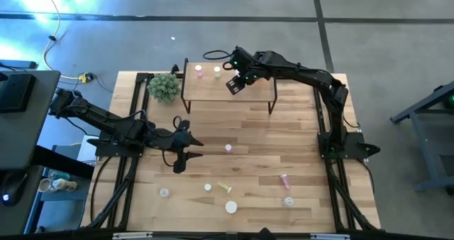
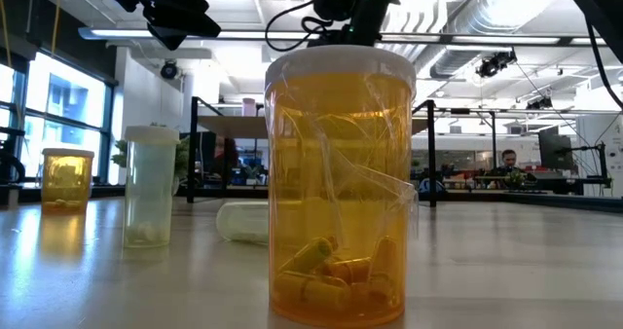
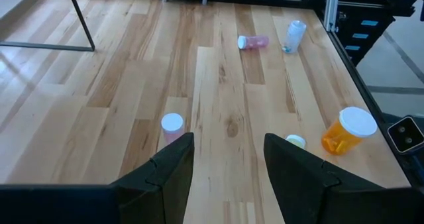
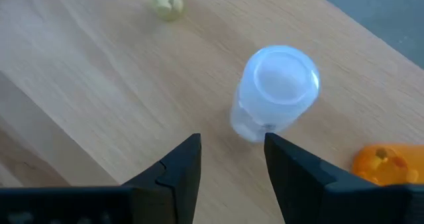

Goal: Pick and place medicine bottles onto shelf by color
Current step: Put the top transparent pill bottle on the shelf, then put the top pink pill bottle aligned with the other pink pill bottle on the shelf

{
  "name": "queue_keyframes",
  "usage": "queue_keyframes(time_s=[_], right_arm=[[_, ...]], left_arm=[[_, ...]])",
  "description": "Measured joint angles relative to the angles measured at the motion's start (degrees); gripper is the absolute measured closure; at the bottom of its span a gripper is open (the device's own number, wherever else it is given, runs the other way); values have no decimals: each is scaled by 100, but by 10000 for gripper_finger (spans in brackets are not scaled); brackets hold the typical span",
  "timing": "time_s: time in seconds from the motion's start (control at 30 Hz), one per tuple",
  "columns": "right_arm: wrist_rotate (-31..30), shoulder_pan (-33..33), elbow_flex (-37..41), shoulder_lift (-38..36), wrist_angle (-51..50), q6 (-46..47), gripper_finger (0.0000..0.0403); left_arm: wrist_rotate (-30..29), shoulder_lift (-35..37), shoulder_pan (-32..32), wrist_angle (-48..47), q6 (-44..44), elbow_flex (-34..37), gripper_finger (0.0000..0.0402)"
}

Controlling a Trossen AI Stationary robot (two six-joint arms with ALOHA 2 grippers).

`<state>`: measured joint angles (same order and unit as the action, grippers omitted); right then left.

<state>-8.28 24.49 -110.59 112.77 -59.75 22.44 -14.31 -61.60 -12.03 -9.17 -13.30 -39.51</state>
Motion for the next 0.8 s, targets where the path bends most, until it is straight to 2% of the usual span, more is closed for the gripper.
queue_keyframes(time_s=[0.23, 0.43, 0.8], right_arm=[[43, -2, 0, 0, -102, 0, 247], [422, 0, -7, 0, -134, 1, 247], [379, -129, -695, -6, -1002, -171, 247]], left_arm=[[0, 0, 0, 0, 0, 0, 229], [0, 0, 0, 0, 0, 0, 229], [0, 0, 0, 0, 0, 0, 229]])
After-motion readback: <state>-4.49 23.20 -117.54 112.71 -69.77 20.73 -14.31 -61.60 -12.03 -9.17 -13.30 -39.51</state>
